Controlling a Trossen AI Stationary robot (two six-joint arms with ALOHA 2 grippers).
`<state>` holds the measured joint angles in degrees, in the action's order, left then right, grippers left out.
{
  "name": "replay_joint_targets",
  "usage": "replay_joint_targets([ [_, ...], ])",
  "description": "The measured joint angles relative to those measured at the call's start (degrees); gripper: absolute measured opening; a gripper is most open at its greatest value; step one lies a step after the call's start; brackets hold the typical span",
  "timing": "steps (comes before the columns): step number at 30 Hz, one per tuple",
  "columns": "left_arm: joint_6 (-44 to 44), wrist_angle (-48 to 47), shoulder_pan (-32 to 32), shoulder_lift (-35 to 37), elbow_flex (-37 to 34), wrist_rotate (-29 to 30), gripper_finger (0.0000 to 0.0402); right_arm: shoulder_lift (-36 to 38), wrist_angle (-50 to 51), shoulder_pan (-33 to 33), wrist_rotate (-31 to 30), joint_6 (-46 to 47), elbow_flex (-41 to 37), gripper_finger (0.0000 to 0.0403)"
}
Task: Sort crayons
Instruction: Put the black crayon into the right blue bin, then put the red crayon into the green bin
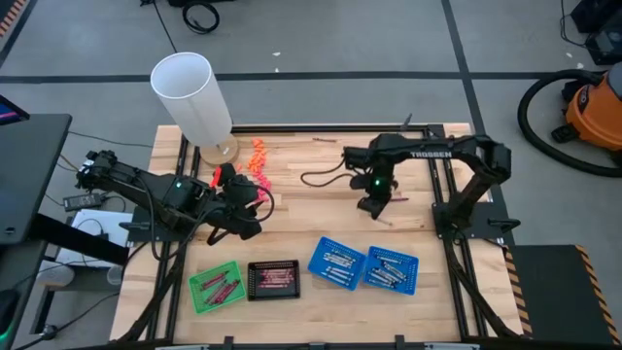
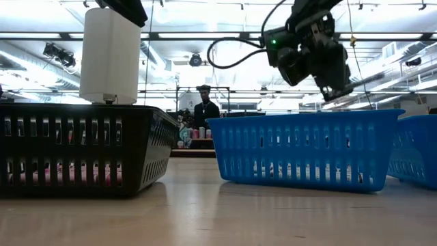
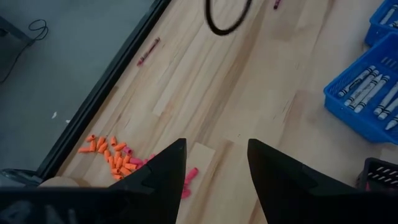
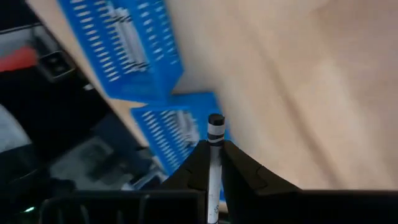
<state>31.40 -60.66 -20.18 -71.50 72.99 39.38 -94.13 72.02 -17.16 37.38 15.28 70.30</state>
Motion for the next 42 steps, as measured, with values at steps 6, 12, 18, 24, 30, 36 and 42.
replay_joint_targets([
  [6, -1.07, 0.02, -0.01, 0.00, 0.00, 0.00, 0.0182, 0.04, -0.26, 5.59, 2.60, 1.71, 0.00, 0.0032],
  [12, -1.05, 0.04, -0.33, 0.00, 0.00, 0.00, 0.0182, 0.07, -2.53, 12.23, 0.94, 3.57, 0.00, 0.0032],
  [18, -1.11, 0.49, -1.94, 0.00, 0.00, 0.00, 0.0182, 0.07, -6.87, 20.06, -5.47, 6.09, -0.04, 0.0032],
  [24, -1.11, 0.50, -3.49, 0.00, 0.00, 0.00, 0.0182, 0.07, -11.00, 24.88, -6.36, 11.96, -3.35, 0.0033],
  [30, -1.13, 0.50, -3.92, 0.00, 0.00, 0.00, 0.0182, 0.04, -13.33, 27.58, -5.47, 16.08, -8.99, 0.0073],
  [36, -1.14, 0.47, -3.92, 0.00, 0.00, 0.00, 0.0182, 0.02, -12.27, 26.76, -4.35, 15.57, -9.11, 0.0124],
  [42, -1.11, 0.50, -3.90, 0.00, 0.00, 0.00, 0.0182, 0.31, -7.43, 22.87, -9.14, 10.81, -7.61, 0.0130],
])
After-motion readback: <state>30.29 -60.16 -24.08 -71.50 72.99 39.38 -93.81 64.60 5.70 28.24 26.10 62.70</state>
